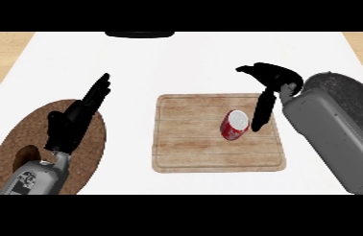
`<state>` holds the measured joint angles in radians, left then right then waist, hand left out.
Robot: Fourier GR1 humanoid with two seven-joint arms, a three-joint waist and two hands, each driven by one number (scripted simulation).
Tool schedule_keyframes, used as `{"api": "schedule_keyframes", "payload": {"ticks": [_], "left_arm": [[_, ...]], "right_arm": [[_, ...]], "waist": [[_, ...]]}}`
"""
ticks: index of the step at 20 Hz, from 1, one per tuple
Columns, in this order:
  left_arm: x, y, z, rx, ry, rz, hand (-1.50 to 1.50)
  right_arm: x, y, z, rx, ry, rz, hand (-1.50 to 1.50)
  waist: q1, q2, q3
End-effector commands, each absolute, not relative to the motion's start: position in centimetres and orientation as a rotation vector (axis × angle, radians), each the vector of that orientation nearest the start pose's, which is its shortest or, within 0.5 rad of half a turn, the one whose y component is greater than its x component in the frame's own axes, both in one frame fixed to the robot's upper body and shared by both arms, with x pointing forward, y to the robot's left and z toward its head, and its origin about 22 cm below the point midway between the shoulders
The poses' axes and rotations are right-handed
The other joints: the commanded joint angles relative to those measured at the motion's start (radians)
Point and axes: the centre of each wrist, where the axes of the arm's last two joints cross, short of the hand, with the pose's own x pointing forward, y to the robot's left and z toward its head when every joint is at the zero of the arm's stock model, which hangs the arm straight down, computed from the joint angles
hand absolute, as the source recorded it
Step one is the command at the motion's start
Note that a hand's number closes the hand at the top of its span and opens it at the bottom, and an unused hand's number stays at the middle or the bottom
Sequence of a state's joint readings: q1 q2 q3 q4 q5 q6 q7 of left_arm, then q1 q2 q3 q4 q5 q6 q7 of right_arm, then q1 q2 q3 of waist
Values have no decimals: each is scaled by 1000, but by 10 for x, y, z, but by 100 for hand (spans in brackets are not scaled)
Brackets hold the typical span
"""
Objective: Pick the can from the cutting board and place it in the pan
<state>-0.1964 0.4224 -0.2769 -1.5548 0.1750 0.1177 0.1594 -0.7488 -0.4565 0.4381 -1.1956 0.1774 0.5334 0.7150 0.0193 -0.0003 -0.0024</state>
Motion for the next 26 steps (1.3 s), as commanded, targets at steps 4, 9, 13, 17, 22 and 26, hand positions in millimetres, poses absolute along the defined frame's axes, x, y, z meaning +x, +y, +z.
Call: {"api": "schedule_keyframes", "payload": {"ticks": [4, 9, 13, 17, 22, 26], "left_arm": [[271, 249, 63, 69, -1499, -375, 0], [277, 252, 51, 100, -1496, -352, 0], [273, 254, 56, 105, -1496, -363, 0], [267, 260, 53, 88, -1493, -341, 0], [272, 252, 42, 103, -1512, -350, 0], [275, 242, 56, 92, -1506, -342, 0]], "right_arm": [[396, -135, 128, -372, -523, 1434, -150], [389, -114, 142, -416, -486, 1468, -150], [383, -91, 131, -483, -466, 1475, -150], [380, -101, 126, -506, -427, 1486, -150], [378, -113, 124, -511, -417, 1497, -150], [368, -114, 97, -519, -419, 1497, -150]], "waist": [[6, 0, 2], [-20, -3, 1], [-15, -3, 2], [-18, -4, 2], [-24, -3, 2], [-18, -1, 2]]}}
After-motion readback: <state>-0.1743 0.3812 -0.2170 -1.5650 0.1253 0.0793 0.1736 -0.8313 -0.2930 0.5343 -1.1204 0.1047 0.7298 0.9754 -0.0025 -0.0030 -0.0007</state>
